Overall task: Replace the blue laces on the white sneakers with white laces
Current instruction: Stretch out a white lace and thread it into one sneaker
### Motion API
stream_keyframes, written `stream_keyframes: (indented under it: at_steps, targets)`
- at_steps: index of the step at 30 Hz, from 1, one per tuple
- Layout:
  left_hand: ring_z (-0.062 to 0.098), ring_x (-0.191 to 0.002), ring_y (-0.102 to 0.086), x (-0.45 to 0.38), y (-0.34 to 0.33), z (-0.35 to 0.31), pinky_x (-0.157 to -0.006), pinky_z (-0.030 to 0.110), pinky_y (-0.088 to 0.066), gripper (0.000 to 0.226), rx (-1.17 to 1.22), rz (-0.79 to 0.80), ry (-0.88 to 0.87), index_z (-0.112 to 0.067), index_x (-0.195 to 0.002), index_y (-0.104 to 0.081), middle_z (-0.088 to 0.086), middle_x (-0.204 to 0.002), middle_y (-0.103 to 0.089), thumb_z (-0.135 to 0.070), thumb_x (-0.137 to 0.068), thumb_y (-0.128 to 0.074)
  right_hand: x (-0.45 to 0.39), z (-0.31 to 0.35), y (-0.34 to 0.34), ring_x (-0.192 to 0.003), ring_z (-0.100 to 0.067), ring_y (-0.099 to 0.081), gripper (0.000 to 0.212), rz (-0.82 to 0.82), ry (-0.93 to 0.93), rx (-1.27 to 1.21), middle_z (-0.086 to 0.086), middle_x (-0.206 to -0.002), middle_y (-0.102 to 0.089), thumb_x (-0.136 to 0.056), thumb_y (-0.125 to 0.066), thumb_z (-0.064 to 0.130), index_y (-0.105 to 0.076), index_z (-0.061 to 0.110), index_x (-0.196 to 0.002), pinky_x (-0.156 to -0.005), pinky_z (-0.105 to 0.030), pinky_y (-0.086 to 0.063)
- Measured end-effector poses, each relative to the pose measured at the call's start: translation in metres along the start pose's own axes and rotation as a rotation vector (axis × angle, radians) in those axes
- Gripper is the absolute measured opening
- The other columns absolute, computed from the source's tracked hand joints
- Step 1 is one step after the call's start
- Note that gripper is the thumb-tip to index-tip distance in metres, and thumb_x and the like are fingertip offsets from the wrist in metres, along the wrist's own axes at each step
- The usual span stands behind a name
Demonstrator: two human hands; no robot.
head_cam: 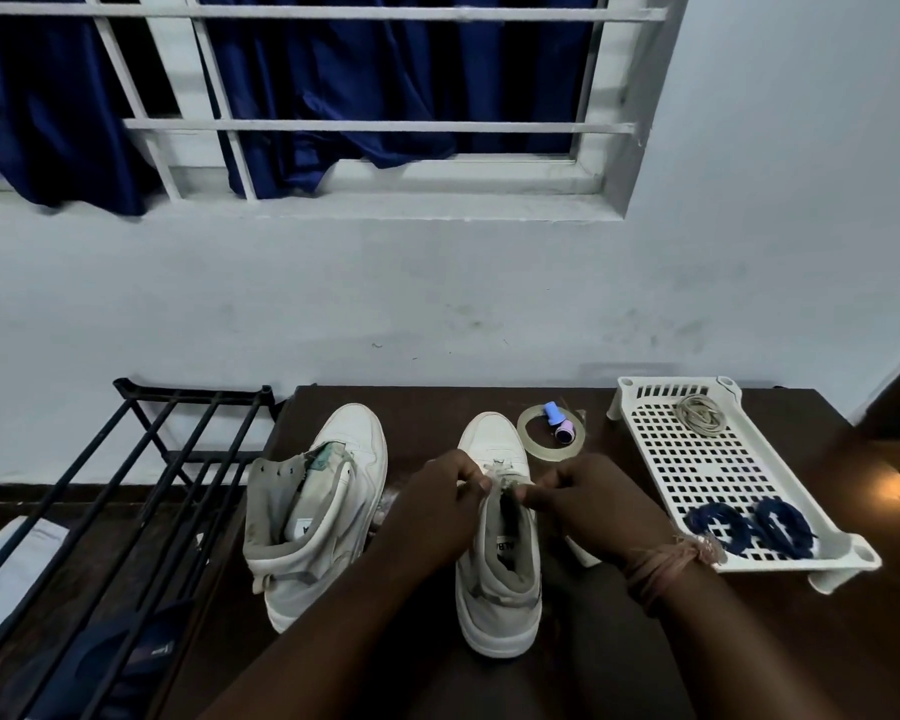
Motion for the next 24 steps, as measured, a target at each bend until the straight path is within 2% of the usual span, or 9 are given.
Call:
stream_keyframes:
  at_steps: [2,5,8,10,12,14,16,21,24]
  targets:
    - [0.010,-0.074,-0.060,0.000,-0.001,0.001,-0.072,0.036,-0.048,0.015,0.109,-0.008,0.040,-0.025,-0.085,-0.055,-0.008,-0.078,-0.064,-0.030,-0.099,-0.052,0.000,-0.002,0.002,-0.050,-0.009,-0.053,0.038,0.014,-0.025,-0.043,0.003,-0.050,-0.058,-0.083,-0.077,0.039,-0.063,0.015,-0.058,-0.064,-0.031,-0.050]
    - [0.017,-0.067,-0.054,-0.004,0.002,0.007,-0.071,0.039,-0.045,0.017,0.308,-0.032,0.200,-0.023,-0.080,-0.058,-0.008,-0.071,-0.060,-0.037,-0.090,-0.055,0.000,-0.001,0.008,-0.055,-0.015,-0.054,0.034,0.034,-0.077,-0.149,0.002,-0.053,-0.056,-0.089,-0.071,0.033,-0.064,0.016,-0.060,-0.071,-0.042,-0.057]
    - [0.017,-0.059,-0.046,-0.007,0.001,0.014,-0.068,0.043,-0.037,0.032,0.485,0.039,0.281,-0.026,-0.061,-0.056,-0.009,-0.060,-0.052,-0.055,-0.075,-0.057,0.002,-0.003,0.013,-0.055,-0.016,-0.048,0.032,0.032,-0.181,-0.262,0.002,-0.053,-0.052,-0.088,-0.063,0.028,-0.066,0.012,-0.061,-0.061,-0.033,-0.047]
    - [0.018,-0.061,-0.045,-0.004,-0.001,0.014,-0.067,0.040,-0.037,0.043,0.447,0.082,0.283,-0.027,-0.062,-0.053,-0.006,-0.061,-0.050,-0.068,-0.072,-0.060,0.002,-0.007,0.011,-0.051,-0.014,-0.045,0.037,0.034,-0.204,-0.258,0.004,-0.051,-0.051,-0.088,-0.058,0.028,-0.059,0.018,-0.053,-0.061,-0.029,-0.042]
    - [0.017,-0.060,-0.047,-0.001,-0.001,0.016,-0.064,0.037,-0.039,0.045,0.354,0.078,0.281,-0.026,-0.066,-0.051,-0.004,-0.061,-0.051,-0.070,-0.072,-0.060,0.001,-0.011,0.012,-0.048,-0.013,-0.043,0.035,0.018,-0.208,-0.231,0.002,-0.053,-0.049,-0.091,-0.056,0.026,-0.055,0.020,-0.057,-0.054,-0.025,-0.039]
    - [0.017,-0.059,-0.049,-0.001,0.004,0.017,-0.063,0.037,-0.041,0.040,0.330,0.054,0.279,-0.025,-0.067,-0.051,-0.003,-0.060,-0.053,-0.062,-0.075,-0.062,0.000,-0.017,0.017,-0.045,-0.014,-0.041,0.029,-0.010,-0.238,-0.241,0.001,-0.053,-0.046,-0.090,-0.057,0.024,-0.055,0.018,-0.062,-0.047,-0.023,-0.035]
    - [0.018,-0.060,-0.053,-0.004,0.010,0.019,-0.063,0.041,-0.047,0.036,0.271,0.025,0.258,-0.023,-0.069,-0.051,-0.002,-0.062,-0.056,-0.054,-0.082,-0.065,0.000,-0.020,0.019,-0.045,-0.017,-0.039,0.028,-0.013,-0.264,-0.260,-0.001,-0.053,-0.046,-0.089,-0.058,0.022,-0.056,0.015,-0.061,-0.048,-0.023,-0.035]
    - [0.021,-0.075,-0.064,-0.007,0.019,0.019,-0.078,0.042,-0.052,0.032,0.097,-0.055,0.251,-0.021,-0.070,-0.052,0.001,-0.075,-0.067,-0.042,-0.092,-0.061,0.001,-0.026,0.019,-0.047,-0.022,-0.043,0.045,0.019,-0.317,-0.231,-0.007,-0.060,-0.048,-0.087,-0.063,0.022,-0.062,0.012,-0.043,-0.052,-0.027,-0.036]
    - [0.023,-0.079,-0.065,-0.007,0.017,0.022,-0.080,0.041,-0.052,0.031,0.084,-0.074,0.279,-0.021,-0.070,-0.052,0.001,-0.078,-0.067,-0.042,-0.093,-0.059,0.001,-0.024,0.021,-0.045,-0.017,-0.048,0.037,0.050,-0.256,-0.141,-0.004,-0.062,-0.049,-0.093,-0.057,0.019,-0.065,0.015,-0.057,-0.048,-0.023,-0.039]
Point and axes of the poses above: each hand's wrist, its own x-axis away from the middle knuckle, its own y-axis out of the back of the hand, z = x × y, the point moved 6 cm from there along -x, towards the middle knuckle
